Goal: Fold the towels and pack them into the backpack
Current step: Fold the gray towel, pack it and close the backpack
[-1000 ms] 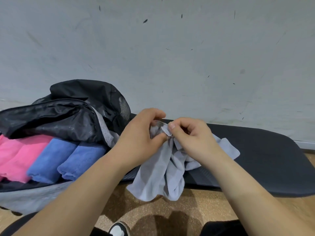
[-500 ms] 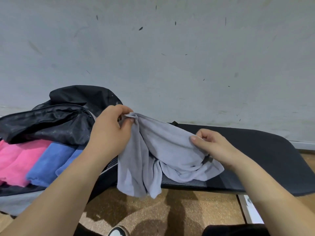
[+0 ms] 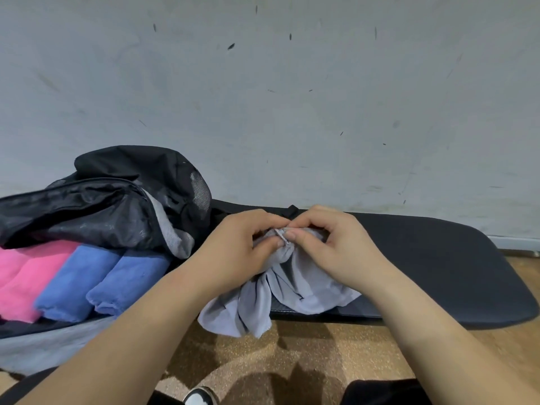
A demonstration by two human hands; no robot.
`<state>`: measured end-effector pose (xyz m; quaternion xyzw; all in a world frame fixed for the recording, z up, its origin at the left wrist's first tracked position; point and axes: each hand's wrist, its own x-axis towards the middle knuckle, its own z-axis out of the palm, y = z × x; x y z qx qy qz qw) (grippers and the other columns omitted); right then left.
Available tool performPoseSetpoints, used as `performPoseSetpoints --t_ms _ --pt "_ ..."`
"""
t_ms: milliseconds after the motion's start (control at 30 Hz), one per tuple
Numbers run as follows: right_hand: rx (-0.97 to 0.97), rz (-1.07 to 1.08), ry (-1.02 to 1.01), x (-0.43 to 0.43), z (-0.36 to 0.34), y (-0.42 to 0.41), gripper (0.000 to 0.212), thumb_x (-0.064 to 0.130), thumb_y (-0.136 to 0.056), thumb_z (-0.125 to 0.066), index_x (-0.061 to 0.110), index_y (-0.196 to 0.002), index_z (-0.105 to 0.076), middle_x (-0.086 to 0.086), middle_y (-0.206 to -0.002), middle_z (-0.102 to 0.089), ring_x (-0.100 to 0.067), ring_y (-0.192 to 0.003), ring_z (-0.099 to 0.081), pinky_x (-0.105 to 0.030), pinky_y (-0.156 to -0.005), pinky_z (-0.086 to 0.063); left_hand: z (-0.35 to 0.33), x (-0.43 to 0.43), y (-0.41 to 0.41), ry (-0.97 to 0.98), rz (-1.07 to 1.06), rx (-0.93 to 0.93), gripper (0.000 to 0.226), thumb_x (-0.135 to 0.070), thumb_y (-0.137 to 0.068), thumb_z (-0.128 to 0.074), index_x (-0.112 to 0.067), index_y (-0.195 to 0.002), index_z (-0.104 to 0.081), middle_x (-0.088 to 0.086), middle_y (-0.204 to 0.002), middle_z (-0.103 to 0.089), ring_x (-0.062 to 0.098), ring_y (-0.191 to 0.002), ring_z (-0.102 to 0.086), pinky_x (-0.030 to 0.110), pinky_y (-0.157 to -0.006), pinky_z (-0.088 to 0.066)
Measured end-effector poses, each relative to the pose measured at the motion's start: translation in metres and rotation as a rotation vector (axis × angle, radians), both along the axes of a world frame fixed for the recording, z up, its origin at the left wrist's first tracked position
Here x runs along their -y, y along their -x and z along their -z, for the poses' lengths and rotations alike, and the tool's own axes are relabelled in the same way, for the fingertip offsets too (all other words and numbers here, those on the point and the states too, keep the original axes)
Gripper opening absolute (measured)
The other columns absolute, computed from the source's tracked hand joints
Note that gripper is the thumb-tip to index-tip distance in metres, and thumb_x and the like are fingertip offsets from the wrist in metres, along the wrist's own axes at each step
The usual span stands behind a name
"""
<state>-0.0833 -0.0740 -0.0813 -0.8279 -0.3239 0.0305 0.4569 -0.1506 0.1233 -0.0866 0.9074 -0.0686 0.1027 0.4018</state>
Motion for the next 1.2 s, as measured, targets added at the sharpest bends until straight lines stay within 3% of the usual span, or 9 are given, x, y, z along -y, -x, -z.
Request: performPoseSetpoints --t_ms 200,333,433,600,767,900,967,1033,1200 --pt "-0.153 0.125 0.194 0.028 0.008 -0.027 0.02 0.033 -0.091 -0.078 0.022 -0.077 -0.07 0.007 -0.067 -0.064 0.0 -0.061 -0.054 -0.013 -0.059 -0.042 -0.005 -0.014 -0.006 0.117 -0.305 0.05 0.017 -0.019 -0.098 -0.068 -0.029 -0.11 -0.076 -0.019 -0.101 -0.073 -0.007 -0.097 -0.065 0.005 -0.083 -0.046" --pt "-0.401 0.258 -0.16 0.046 0.011 -0.036 0.014 0.011 -0.096 -0.072 0.01 -0.083 -0.076 -0.011 -0.077 -0.069 -0.015 -0.075 -0.059 -0.032 -0.076 -0.047 -0.01 -0.028 -0.009 0.23 -0.481 0.037 0.019 -0.022 -0.097 -0.07 -0.032 -0.113 -0.069 -0.016 -0.096 -0.071 -0.012 -0.083 -0.064 0.004 -0.072 -0.045" --pt "-0.443 0.265 -0.248 0.042 0.014 -0.033 0.015 0.021 -0.096 -0.072 0.011 -0.086 -0.078 -0.017 -0.079 -0.062 -0.023 -0.077 -0.052 -0.041 -0.073 -0.041 -0.013 -0.027 -0.009 0.21 -0.552 -0.01 0.006 -0.025 -0.095 -0.073 -0.027 -0.096 -0.068 -0.014 -0.088 -0.07 -0.001 -0.079 -0.066 0.012 -0.07 -0.05" --pt "-0.327 0.352 -0.297 0.023 0.004 -0.017 0.015 0.029 -0.094 -0.076 0.019 -0.084 -0.077 -0.01 -0.068 -0.061 -0.012 -0.066 -0.052 -0.023 -0.063 -0.044 -0.027 -0.023 0.002 0.133 -0.616 0.067 0.007 -0.026 -0.092 -0.075 -0.023 -0.086 -0.072 -0.012 -0.094 -0.068 0.001 -0.083 -0.063 0.012 -0.073 -0.045" --pt "-0.201 0.311 -0.251 -0.002 -0.014 0.011 0.029 0.031 -0.098 -0.07 0.011 -0.077 -0.07 -0.011 -0.064 -0.054 -0.009 -0.059 -0.045 -0.02 -0.058 -0.04 -0.03 0.007 0.021 0.478 -0.526 -0.131 0.015 -0.029 -0.094 -0.074 -0.016 -0.086 -0.071 0.014 -0.078 -0.073 0.013 -0.06 -0.06 0.033 -0.061 -0.052" --pt "-0.399 0.304 -0.323 -0.023 -0.024 0.038 0.022 0.027 -0.099 -0.069 0.01 -0.086 -0.071 -0.012 -0.066 -0.066 -0.027 -0.056 -0.062 -0.039 -0.057 -0.057 -0.032 0.022 0.025 0.618 -0.433 -0.196 0.01 -0.029 -0.095 -0.075 -0.02 -0.091 -0.076 0.003 -0.08 -0.077 0.021 -0.068 -0.071 0.038 -0.065 -0.06" --pt "-0.487 0.295 -0.333 -0.03 -0.026 0.047 0.015 0.023 -0.098 -0.07 0.009 -0.094 -0.072 -0.03 -0.081 -0.067 -0.042 -0.065 -0.066 -0.045 -0.057 -0.062 -0.033 0.025 0.026 0.631 -0.413 -0.181 0.007 -0.026 -0.096 -0.074 -0.021 -0.094 -0.079 -0.001 -0.083 -0.08 0.009 -0.075 -0.076 0.028 -0.066 -0.059" --pt "-0.478 0.306 -0.337 -0.032 -0.025 0.052 0.013 0.02 -0.098 -0.071 0.007 -0.094 -0.072 -0.037 -0.083 -0.062 -0.036 -0.066 -0.064 -0.036 -0.053 -0.061 -0.033 0.027 0.026 0.625 -0.393 -0.15 0.009 -0.02 -0.098 -0.072 -0.019 -0.095 -0.081 -0.005 -0.082 -0.081 0.0 -0.074 -0.074 0.015 -0.064 -0.054" --pt "-0.388 0.289 -0.328 -0.028 -0.014 0.053 0.015 0.024 -0.1 -0.068 0.019 -0.092 -0.079 -0.013 -0.077 -0.075 -0.034 -0.072 -0.073 -0.039 -0.063 -0.065 -0.03 0.027 0.022 0.557 -0.372 -0.131 0.017 -0.018 -0.099 -0.069 -0.024 -0.091 -0.082 -0.013 -0.083 -0.08 -0.001 -0.078 -0.073 0.012 -0.069 -0.056"
